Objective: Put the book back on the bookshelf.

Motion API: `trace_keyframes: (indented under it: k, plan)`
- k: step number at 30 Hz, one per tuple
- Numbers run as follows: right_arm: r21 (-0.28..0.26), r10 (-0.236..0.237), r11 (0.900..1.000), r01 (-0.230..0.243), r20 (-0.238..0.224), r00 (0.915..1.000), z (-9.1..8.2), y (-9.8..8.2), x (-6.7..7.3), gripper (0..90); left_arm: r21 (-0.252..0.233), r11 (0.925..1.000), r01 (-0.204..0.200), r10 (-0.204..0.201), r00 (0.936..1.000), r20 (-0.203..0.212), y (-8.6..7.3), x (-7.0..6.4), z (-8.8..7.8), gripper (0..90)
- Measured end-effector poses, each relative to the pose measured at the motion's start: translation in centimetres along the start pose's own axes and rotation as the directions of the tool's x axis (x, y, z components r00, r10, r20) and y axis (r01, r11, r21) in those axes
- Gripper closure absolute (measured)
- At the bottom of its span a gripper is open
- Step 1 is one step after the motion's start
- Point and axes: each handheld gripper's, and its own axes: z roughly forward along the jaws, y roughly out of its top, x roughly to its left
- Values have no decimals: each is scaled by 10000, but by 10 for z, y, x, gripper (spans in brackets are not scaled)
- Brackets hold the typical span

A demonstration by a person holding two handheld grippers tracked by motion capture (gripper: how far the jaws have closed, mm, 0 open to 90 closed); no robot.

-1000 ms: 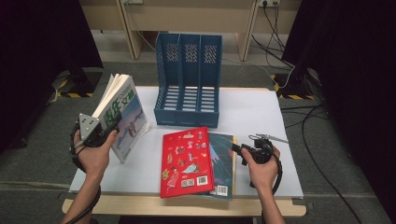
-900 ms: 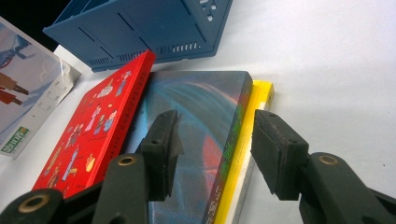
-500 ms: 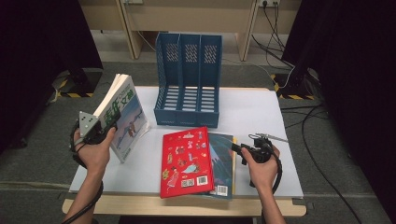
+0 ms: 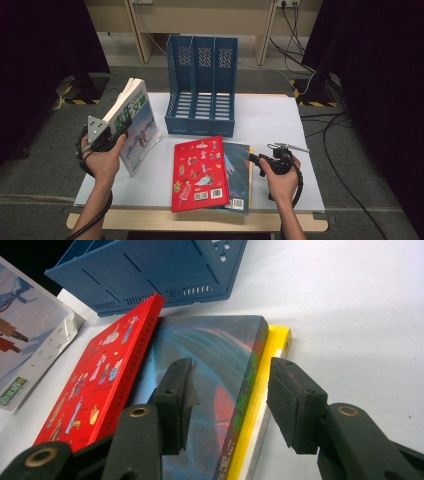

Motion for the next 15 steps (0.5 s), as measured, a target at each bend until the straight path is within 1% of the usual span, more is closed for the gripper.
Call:
trace_keyframes:
  k: [5,8,15]
  plan:
    - [-21,-27,10000,27,-2,10000,-1,1,0,536,-24,10000,-72,72,10000,-33,6,0,-1,738]
    - [-42,-47,10000,47,11,10000,-1,0,0,536,-48,10000,-12,12,10000,-69,10,0,-2,738]
    - [-49,-58,10000,58,18,10000,0,0,0,536,-125,9999,-27,26,10000,-73,22,0,0,738]
